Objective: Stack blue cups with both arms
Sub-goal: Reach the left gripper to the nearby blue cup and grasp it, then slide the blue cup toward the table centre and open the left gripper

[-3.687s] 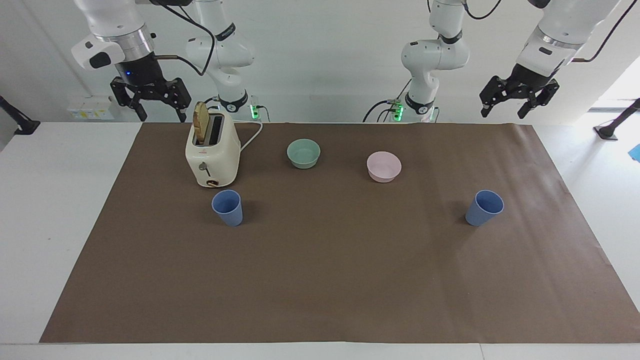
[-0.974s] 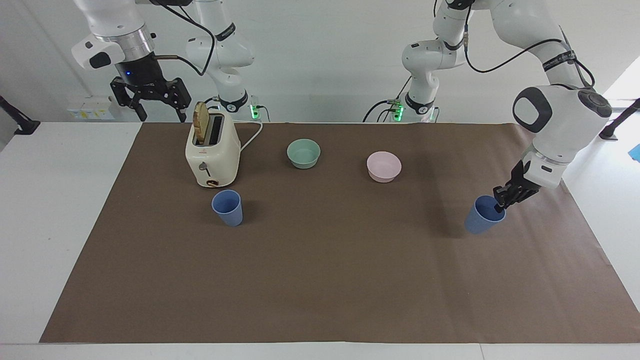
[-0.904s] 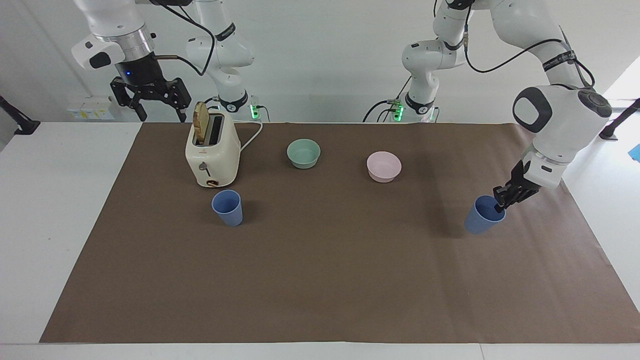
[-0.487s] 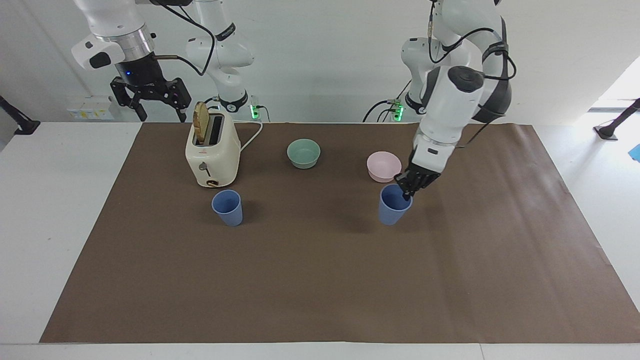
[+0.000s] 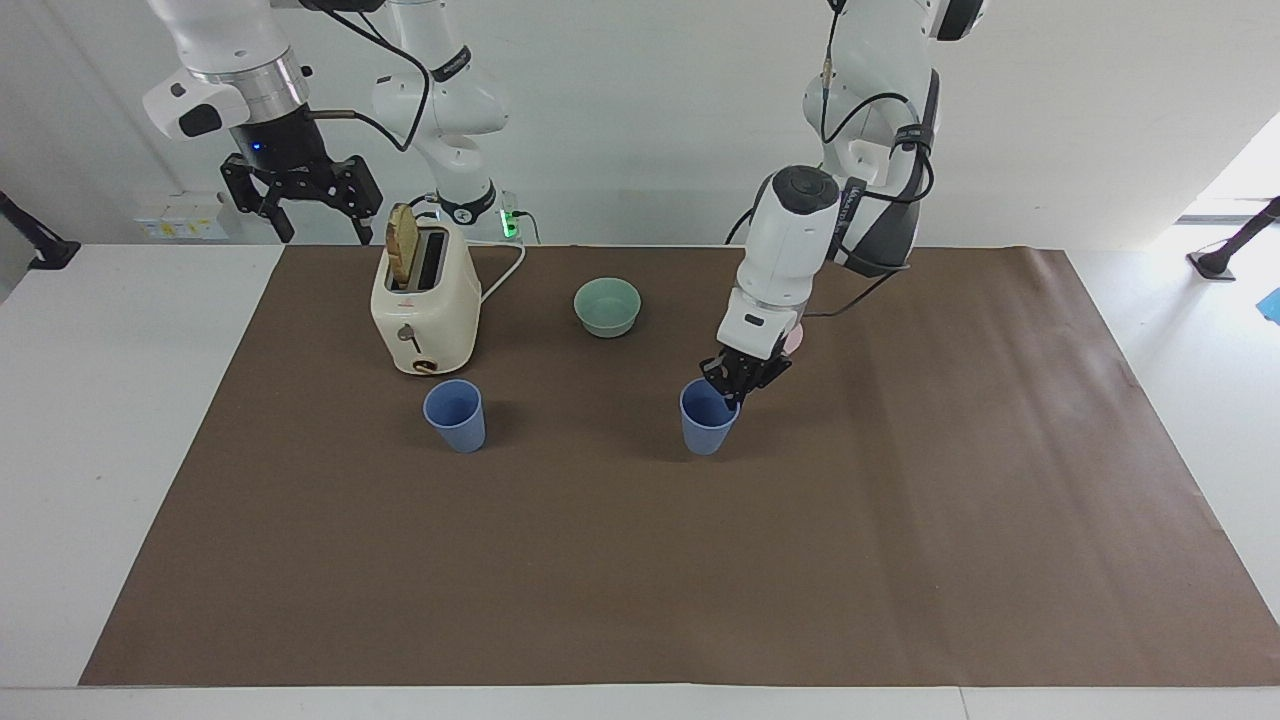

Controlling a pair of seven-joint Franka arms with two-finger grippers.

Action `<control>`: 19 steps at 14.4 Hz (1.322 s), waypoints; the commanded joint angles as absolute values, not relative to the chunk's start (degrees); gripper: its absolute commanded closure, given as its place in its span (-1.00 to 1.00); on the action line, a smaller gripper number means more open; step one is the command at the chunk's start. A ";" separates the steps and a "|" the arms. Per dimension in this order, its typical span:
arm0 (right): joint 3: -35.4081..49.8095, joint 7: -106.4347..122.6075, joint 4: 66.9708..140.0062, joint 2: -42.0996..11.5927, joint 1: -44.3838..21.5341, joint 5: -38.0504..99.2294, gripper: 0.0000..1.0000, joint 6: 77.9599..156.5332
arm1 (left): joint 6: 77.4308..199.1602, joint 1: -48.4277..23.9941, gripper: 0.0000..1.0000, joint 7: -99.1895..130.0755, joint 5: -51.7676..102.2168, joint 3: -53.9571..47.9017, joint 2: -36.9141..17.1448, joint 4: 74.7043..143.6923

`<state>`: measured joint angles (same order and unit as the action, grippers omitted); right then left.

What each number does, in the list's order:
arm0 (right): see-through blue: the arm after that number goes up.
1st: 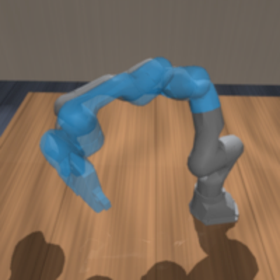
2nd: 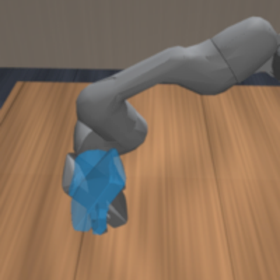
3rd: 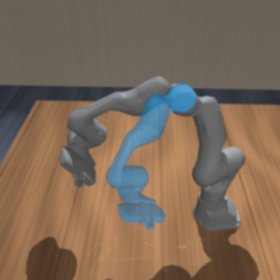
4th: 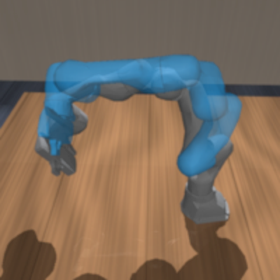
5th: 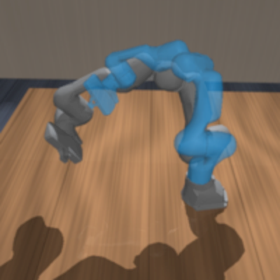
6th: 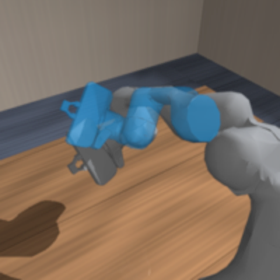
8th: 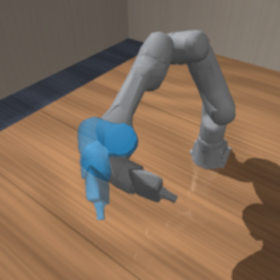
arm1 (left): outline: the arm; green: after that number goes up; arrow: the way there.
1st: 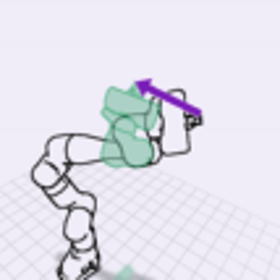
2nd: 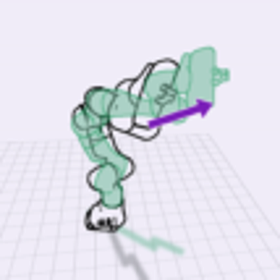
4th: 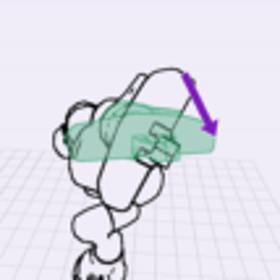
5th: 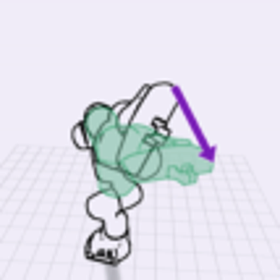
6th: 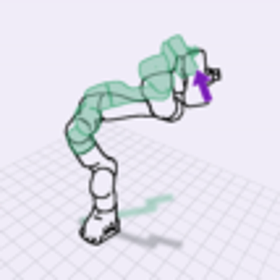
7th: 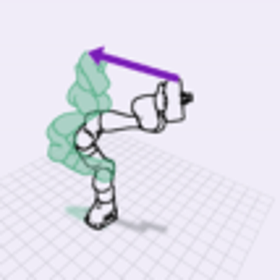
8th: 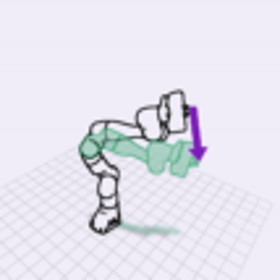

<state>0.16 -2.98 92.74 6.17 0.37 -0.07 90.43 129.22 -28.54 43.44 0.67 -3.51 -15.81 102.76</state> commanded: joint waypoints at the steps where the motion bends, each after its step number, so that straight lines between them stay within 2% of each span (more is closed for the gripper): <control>1: 0.35 -1.85 93.08 6.77 1.05 0.44 -1.00 89.91 | 130.95 -30.23 1.00 44.12 -1.14 -2.46 -16.35 102.92; 3: 0.35 -1.85 93.08 6.77 1.05 0.44 -1.00 90.00 | 131.22 -32.42 1.00 44.38 -1.05 -2.37 -17.57 102.92; 8: 0.35 -1.85 93.08 6.77 1.05 0.44 -1.00 89.91 | 132.45 -32.52 1.00 44.30 -1.05 -2.46 -17.75 104.06; 9: 0.35 -1.85 93.08 6.77 1.05 0.44 -1.00 89.91 | 132.63 -32.52 0.93 44.30 -1.05 -2.46 -17.75 104.15; 11: 0.35 -1.93 93.08 6.77 1.05 0.44 -1.00 89.91 | 132.63 -32.26 -0.99 44.30 -1.05 -2.55 -17.75 104.06; 15: 0.35 -1.93 93.08 6.77 1.05 0.44 -1.00 89.91 | 131.05 -31.29 -1.00 44.21 -1.05 -1.85 -16.53 103.36; 19: 0.09 -1.67 93.08 6.94 1.49 0.35 -1.00 87.98 | 126.05 -25.86 -1.00 39.49 -1.41 -1.76 -11.35 103.27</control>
<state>0.06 -2.98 92.73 6.20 0.44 -0.07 89.34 129.52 -28.91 42.42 -0.06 -1.50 -15.18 102.51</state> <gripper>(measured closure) 0.000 0.004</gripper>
